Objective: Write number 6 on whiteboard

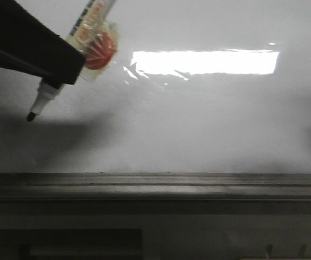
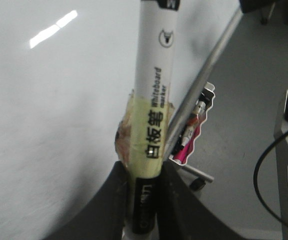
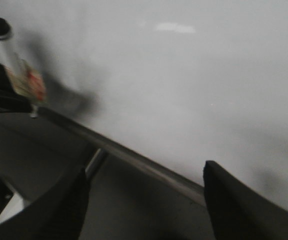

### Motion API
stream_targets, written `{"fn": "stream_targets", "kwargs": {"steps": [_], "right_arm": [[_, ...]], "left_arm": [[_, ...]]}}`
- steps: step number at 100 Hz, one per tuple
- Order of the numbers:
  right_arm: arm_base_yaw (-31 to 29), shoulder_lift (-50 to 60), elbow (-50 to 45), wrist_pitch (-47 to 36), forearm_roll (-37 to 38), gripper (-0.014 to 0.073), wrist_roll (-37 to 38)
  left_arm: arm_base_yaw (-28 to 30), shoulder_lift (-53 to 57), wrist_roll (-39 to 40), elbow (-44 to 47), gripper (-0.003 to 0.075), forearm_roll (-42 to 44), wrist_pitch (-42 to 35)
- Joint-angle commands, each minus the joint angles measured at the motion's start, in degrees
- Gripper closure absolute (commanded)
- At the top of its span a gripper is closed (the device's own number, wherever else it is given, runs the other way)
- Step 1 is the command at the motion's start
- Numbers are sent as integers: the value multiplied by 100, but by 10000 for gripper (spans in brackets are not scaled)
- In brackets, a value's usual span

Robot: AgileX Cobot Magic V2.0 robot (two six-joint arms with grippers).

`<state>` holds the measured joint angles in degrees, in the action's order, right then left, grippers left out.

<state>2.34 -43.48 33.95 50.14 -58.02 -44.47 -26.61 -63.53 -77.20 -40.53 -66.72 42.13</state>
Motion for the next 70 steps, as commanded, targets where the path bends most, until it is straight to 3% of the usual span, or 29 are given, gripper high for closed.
{"fn": "stream_targets", "kwargs": {"steps": [1,11,25,70], "right_arm": [[84,-431,479,386,-621,147,-333],[190,-771,815,610,-747,147,-333],[420,-1132,1202,825,-782,147,-333],[1751,-2375,1850,746,-723,147,-333]], "left_arm": [[-598,89,99,-263,741,184,-544],[-1208,51,387,-275,741,613,-1055],[-1630,-97,475,-280,741,750,-1369],[-1862,-525,485,-600,741,727,-1495]]}}
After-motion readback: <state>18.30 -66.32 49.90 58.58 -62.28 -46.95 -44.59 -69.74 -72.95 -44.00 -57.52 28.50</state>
